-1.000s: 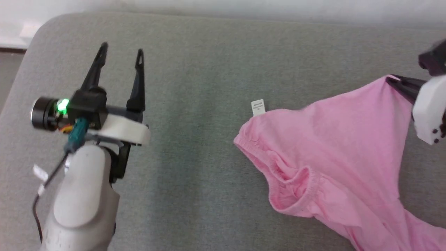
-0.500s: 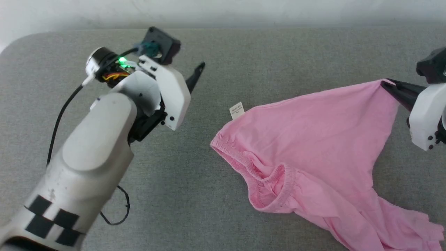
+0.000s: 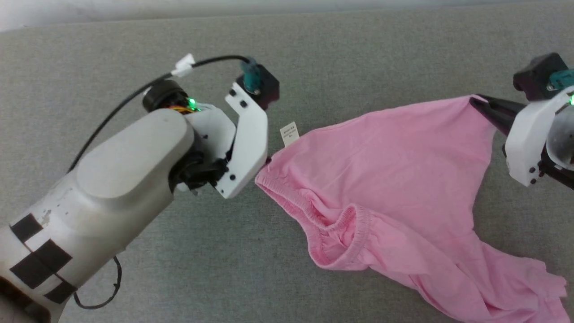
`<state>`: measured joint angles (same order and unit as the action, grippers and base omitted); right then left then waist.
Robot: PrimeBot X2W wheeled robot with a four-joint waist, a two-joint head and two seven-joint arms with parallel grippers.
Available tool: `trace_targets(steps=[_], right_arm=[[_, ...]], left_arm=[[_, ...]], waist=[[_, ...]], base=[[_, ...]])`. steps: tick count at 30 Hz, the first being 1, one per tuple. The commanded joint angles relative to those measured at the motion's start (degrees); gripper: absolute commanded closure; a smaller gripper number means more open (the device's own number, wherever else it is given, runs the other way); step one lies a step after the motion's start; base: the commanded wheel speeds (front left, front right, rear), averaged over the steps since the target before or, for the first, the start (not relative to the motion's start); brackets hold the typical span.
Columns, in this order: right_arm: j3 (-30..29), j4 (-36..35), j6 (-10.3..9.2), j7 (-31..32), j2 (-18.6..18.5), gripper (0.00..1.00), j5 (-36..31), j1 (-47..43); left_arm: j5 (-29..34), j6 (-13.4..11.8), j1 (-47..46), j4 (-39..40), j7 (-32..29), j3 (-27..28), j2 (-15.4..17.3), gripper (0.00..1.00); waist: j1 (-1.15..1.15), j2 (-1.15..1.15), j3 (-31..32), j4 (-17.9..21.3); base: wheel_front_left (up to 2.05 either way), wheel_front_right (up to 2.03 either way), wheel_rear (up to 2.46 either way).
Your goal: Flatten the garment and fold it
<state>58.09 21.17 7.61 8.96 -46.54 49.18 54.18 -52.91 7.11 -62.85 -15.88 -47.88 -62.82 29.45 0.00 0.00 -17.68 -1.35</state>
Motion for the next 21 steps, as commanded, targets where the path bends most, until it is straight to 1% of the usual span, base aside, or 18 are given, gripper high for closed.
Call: trace_targets(steps=[1, 4, 6, 10, 15, 16, 17, 19, 21], right_arm=[[0.5, 0.4, -0.12, -0.1, 0.8, 1.0, -0.4, 1.0], [1.3, 1.0, -0.12, -0.2, 1.9, 1.0, -0.6, 2.2], [1.8, 1.4, -0.12, -0.4, 2.8, 1.0, -0.6, 2.9], [3.3, 2.5, -0.12, -0.9, 4.2, 1.0, -0.7, 4.1], [4.9, 3.6, -0.12, -1.8, 4.9, 1.0, -0.3, 4.9], [5.3, 4.0, -0.12, -2.1, 5.0, 1.0, -0.2, 5.0], [5.7, 4.3, -0.12, -2.4, 5.1, 1.0, 0.0, 5.1], [6.5, 4.8, -0.12, -3.1, 5.1, 1.0, 0.1, 5.4], [6.9, 5.3, -0.12, -4.4, 5.0, 1.0, 0.2, 5.7]], left_arm=[[-0.9, 0.4, -1.3, 0.0, -0.8, -1.8, 0.1, 0.0], [-1.7, 0.4, -2.4, -0.7, -2.6, -6.1, 0.0, 0.0], [-2.0, 0.4, -2.7, -1.5, -3.2, -7.9, -0.1, 0.0], [-1.7, 0.4, -2.1, -2.8, -4.1, -9.8, -0.5, 0.0], [-1.0, 0.4, -0.3, -2.3, -6.2, -10.4, -0.6, 0.0], [-0.8, 0.4, 0.0, -2.1, -6.2, -10.5, -0.5, 0.6], [-0.5, 0.4, 0.4, -1.9, -6.0, -10.5, -0.6, 1.0], [0.2, 0.4, 0.7, -1.4, -5.4, -10.5, -0.4, 1.0], [0.3, 0.4, 0.3, -1.6, -2.6, -10.5, 0.1, 1.0]], waist=[[0.0, 0.0, -1.3, 1.1], [0.0, 0.0, -2.3, 2.0], [0.0, 0.0, -3.0, 2.8], [0.0, 0.0, -4.0, 3.9], [0.0, 0.0, -4.2, 4.3], [0.0, 0.0, -4.1, 4.3], [0.0, 0.0, -3.9, 4.2], [0.0, 0.0, -3.2, 4.0], [0.0, 0.0, -2.2, 3.6]], base=[[0.0, 0.0, 0.0], [0.0, 0.0, 0.0], [0.0, 0.0, 0.0], [0.0, 0.0, 0.0], [0.0, 0.0, 0.0], [0.0, 0.0, 0.0], [0.0, 0.0, 0.0], [0.0, 0.0, 0.0], [0.0, 0.0, 0.0]])
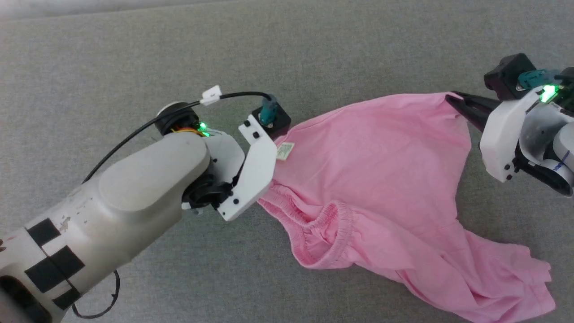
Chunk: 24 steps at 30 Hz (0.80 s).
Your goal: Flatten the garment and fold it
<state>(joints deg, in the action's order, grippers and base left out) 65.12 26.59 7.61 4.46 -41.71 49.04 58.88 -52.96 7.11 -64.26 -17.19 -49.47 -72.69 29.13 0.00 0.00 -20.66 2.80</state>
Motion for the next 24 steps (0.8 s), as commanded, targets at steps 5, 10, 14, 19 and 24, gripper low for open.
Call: trace_targets(steps=[5, 10, 14, 19, 24], right_arm=[[0.0, 1.1, -0.12, -4.4, -0.2, 1.0, -0.4, 2.0], [-2.5, 3.1, -0.12, -10.1, -0.3, 1.0, -2.3, 3.7], [-5.9, 5.1, -0.12, -13.2, 0.4, 1.0, -5.3, 6.5], [-11.8, 7.9, -0.12, -15.7, 2.3, 1.0, -9.8, 11.7], [-17.0, 9.5, -0.12, -15.7, 4.3, 1.0, -14.0, 18.4]], left_arm=[[0.2, 0.4, -1.0, -4.1, 11.0, 0.1, 1.4, 1.0], [0.0, 0.4, -4.0, -8.9, 22.0, 2.6, 1.5, 1.0], [0.2, 0.4, -7.6, -11.5, 27.9, 4.0, 1.4, 1.0], [1.7, 0.4, -14.3, -14.1, 34.0, 6.3, 0.7, 1.0], [4.9, -0.2, -22.3, -17.3, 39.2, 8.7, -0.5, 1.0]], waist=[[0.0, 0.0, 3.7, -1.6], [0.0, 0.0, 6.4, -2.6], [0.0, 0.0, 7.4, -3.1], [0.0, 0.0, 6.9, -3.6], [0.0, 0.0, 3.5, -3.8]], base=[[0.0, 0.0, 0.0], [0.0, 0.0, 0.0], [0.0, 0.0, 0.0], [0.0, 0.0, 0.0], [0.0, 0.0, 0.0]])
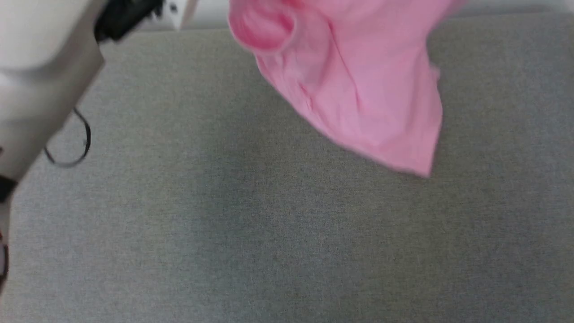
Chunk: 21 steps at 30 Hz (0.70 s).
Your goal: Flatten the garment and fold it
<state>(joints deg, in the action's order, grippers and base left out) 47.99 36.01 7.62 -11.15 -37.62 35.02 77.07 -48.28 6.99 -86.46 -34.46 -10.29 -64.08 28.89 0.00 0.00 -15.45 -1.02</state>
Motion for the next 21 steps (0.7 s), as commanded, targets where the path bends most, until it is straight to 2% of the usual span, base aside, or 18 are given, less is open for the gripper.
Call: trace_targets(steps=[1, 8, 14, 17, 21], right_arm=[[-1.0, 0.5, -0.13, -0.1, 0.6, 1.0, -0.9, 2.0], [-7.2, 2.8, -0.13, -0.2, 3.2, 1.0, -7.5, 15.1], [-9.7, 4.3, -0.13, 0.1, 5.2, 1.0, -12.1, 24.9], [-10.3, 5.1, -0.13, -0.2, 6.1, 1.0, -13.0, 26.8], [-10.2, 6.2, -0.13, -1.1, 7.6, 1.0, -11.6, 23.6]], left_arm=[[0.9, -0.4, -1.8, -0.6, 0.8, 0.5, -0.5, 1.0], [4.6, -3.2, -14.0, -5.2, 7.5, 4.4, -2.0, 1.0], [5.7, -4.8, -21.5, -7.7, 13.5, 7.6, -3.9, 1.0], [6.2, -4.7, -22.6, -8.8, 15.2, 7.7, -4.2, 1.0], [5.3, -4.4, -19.1, -10.7, 16.9, 7.4, -4.4, 1.0]], waist=[[0.0, 0.0, -2.7, 0.1], [0.0, 0.0, -10.1, 0.4], [0.0, 0.0, -14.9, 0.1], [0.0, 0.0, -16.1, 0.0], [0.0, 0.0, -16.5, -0.2]], base=[[0.0, 0.0, 0.0], [0.0, 0.0, 0.0], [0.0, 0.0, 0.0], [0.0, 0.0, 0.0], [0.0, 0.0, 0.0]])
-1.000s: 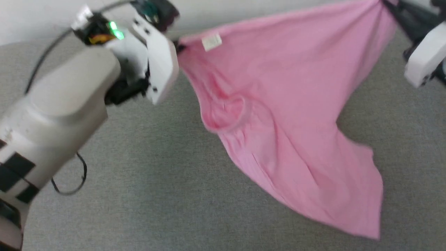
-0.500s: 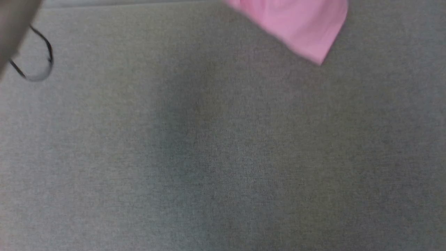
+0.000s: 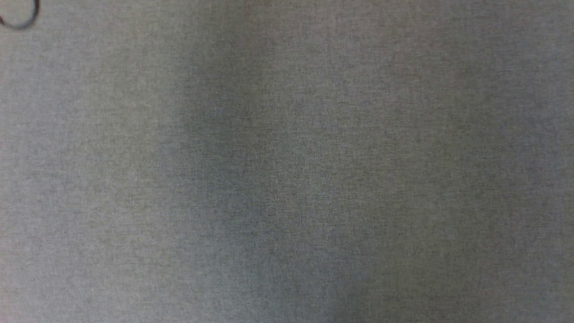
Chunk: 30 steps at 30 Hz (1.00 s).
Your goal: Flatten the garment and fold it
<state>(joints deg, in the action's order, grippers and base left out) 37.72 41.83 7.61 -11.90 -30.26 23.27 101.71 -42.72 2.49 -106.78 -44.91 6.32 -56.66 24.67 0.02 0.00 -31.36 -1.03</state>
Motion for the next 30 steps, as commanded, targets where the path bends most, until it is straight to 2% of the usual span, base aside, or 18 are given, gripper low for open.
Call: trace_targets(steps=[1, 7, 12, 16, 20, 26, 30], right_arm=[[0.7, 0.4, -0.12, -0.6, 0.3, 1.0, 0.1, -2.5], [4.0, -0.8, -0.12, -2.4, 0.5, 1.0, 1.3, -14.2], [6.1, -5.2, -0.12, -3.0, 0.1, 1.0, 2.7, -26.9], [6.0, -11.3, -0.12, -3.1, -2.5, 1.0, 3.6, -38.2], [6.2, -17.4, -0.12, -3.1, -5.6, 1.0, 3.7, -50.7], [7.5, -23.4, -0.12, -2.4, -9.6, 1.0, 4.7, -67.9], [6.6, -25.9, -0.12, -1.6, -10.1, 1.0, 5.1, -75.2]], left_arm=[[-0.7, 0.1, 2.6, -0.6, 1.1, 0.1, -0.1, 1.0], [-2.0, 0.1, 15.1, -1.6, 5.8, -1.2, 1.2, 1.0], [-1.8, -1.7, 28.1, 1.8, 8.1, -2.4, 4.1, 1.0], [-2.4, -5.0, 40.3, 9.4, 8.6, -2.2, 6.7, 1.0], [-2.3, -9.7, 53.2, 17.3, 8.6, -2.7, 10.5, 1.0], [-3.5, -13.8, 67.7, 26.1, 8.7, -5.2, 14.4, 1.0], [-3.9, -15.2, 72.7, 28.5, 8.1, -7.2, 15.5, 1.0]], waist=[[-0.02, 0.0, -0.5, -0.2], [-0.02, 0.0, 1.3, -0.1], [-0.02, 0.0, 4.8, 0.3], [-0.02, 0.0, 8.8, 0.1], [-0.02, 0.0, 13.3, 0.3], [-0.02, 0.0, 18.7, 0.4], [-0.02, 0.0, 21.5, 0.6]], base=[[0.0, 0.0, 0.0], [0.0, 0.0, 0.0], [0.0, 0.0, 0.0], [0.0, 0.0, 0.0], [0.0, 0.0, 0.0], [0.0, 0.0, 0.0], [0.0, 0.0, 0.0]])
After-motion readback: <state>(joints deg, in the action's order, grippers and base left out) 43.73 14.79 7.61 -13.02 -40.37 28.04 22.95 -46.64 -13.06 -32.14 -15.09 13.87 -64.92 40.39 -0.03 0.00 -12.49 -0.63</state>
